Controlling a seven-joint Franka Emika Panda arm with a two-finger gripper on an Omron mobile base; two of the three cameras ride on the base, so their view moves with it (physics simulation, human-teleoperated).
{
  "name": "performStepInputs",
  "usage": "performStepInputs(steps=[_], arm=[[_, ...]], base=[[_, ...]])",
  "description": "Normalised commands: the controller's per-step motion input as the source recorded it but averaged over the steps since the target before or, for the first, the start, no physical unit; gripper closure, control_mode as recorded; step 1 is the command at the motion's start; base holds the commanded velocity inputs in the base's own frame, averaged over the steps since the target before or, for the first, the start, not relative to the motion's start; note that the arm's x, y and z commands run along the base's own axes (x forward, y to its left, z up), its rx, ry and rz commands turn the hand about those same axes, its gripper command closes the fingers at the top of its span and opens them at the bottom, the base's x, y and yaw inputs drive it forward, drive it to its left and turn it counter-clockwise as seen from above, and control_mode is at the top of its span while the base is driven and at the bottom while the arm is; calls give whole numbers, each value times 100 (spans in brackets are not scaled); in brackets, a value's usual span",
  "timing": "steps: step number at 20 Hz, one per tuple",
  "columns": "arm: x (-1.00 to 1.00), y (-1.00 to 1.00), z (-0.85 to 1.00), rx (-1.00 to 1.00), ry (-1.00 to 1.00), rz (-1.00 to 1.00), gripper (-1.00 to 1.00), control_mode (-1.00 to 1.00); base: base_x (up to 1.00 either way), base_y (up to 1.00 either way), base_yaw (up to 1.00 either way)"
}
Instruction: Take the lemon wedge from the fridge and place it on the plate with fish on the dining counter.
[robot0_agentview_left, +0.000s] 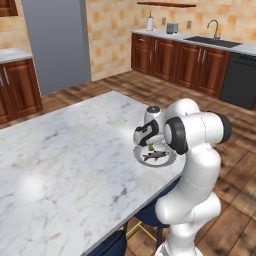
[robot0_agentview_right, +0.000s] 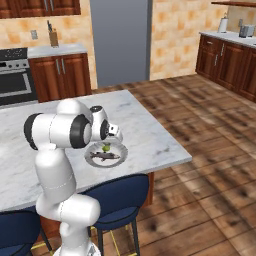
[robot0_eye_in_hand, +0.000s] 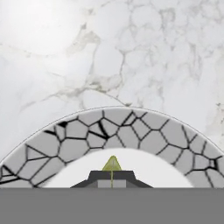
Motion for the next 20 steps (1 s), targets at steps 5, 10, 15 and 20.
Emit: performStepInputs(steps=[5,10,15,20], arm=[[37,-8,-1,0,0,-3,100,-100],[42,-12,0,0,0,-4,100,-100],[21,-2,0,1,1,-1,100,-100],[-40,20,9,0,0,0,-100,-100]], base=[[0,0,0],[0,0,0],[0,0,0],[0,0,0]])
